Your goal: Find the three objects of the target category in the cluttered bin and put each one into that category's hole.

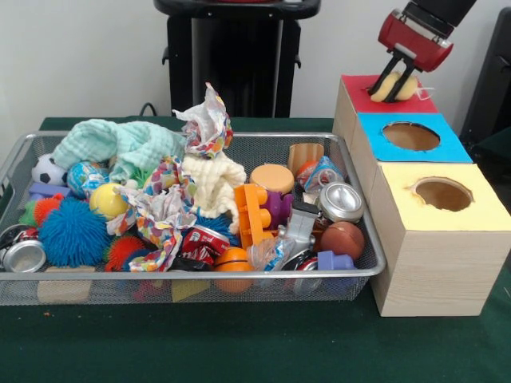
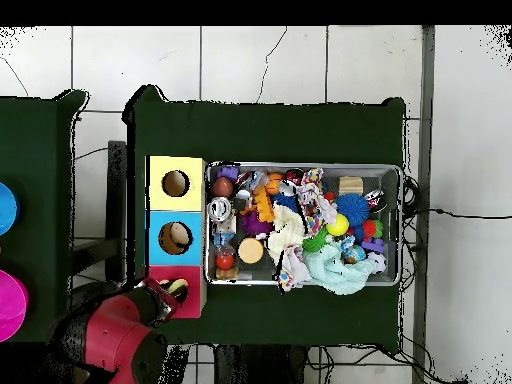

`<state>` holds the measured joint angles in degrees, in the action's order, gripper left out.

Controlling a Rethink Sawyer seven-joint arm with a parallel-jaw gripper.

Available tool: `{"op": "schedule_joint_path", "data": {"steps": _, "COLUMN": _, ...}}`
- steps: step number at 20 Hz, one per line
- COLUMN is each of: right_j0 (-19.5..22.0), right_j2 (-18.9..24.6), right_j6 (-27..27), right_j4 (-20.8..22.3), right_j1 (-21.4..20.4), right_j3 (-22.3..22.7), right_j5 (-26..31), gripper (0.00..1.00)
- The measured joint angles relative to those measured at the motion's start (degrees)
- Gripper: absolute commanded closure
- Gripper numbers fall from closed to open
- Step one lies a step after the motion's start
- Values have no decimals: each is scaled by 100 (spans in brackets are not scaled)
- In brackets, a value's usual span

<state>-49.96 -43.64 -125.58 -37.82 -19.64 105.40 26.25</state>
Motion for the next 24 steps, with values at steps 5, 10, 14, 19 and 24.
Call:
{"op": "schedule_joint_path", "data": {"steps": 5, "right_j0": -159, "right_j2": -209, "right_j6": 0, "right_j4": 161, "right_j1": 118, "right_j3": 1, "right_j5": 0, "gripper": 100}}
{"op": "schedule_joint_path", "data": {"steps": 10, "right_j0": -229, "right_j2": -374, "right_j6": 0, "right_j4": 333, "right_j1": 197, "right_j3": 0, "right_j5": 0, "gripper": 100}}
{"op": "schedule_joint_path", "data": {"steps": 14, "right_j0": -229, "right_j2": -452, "right_j6": 0, "right_j4": 400, "right_j1": 223, "right_j3": 0, "right_j5": 0, "gripper": 100}}
{"op": "schedule_joint_path", "data": {"steps": 19, "right_j0": -228, "right_j2": -547, "right_j6": 0, "right_j4": 432, "right_j1": 301, "right_j3": 0, "right_j5": 0, "gripper": 100}}
{"op": "schedule_joint_path", "data": {"steps": 24, "right_j0": -228, "right_j2": -553, "right_j6": 0, "right_j4": 431, "right_j1": 305, "right_j3": 0, "right_j5": 0, "gripper": 100}}
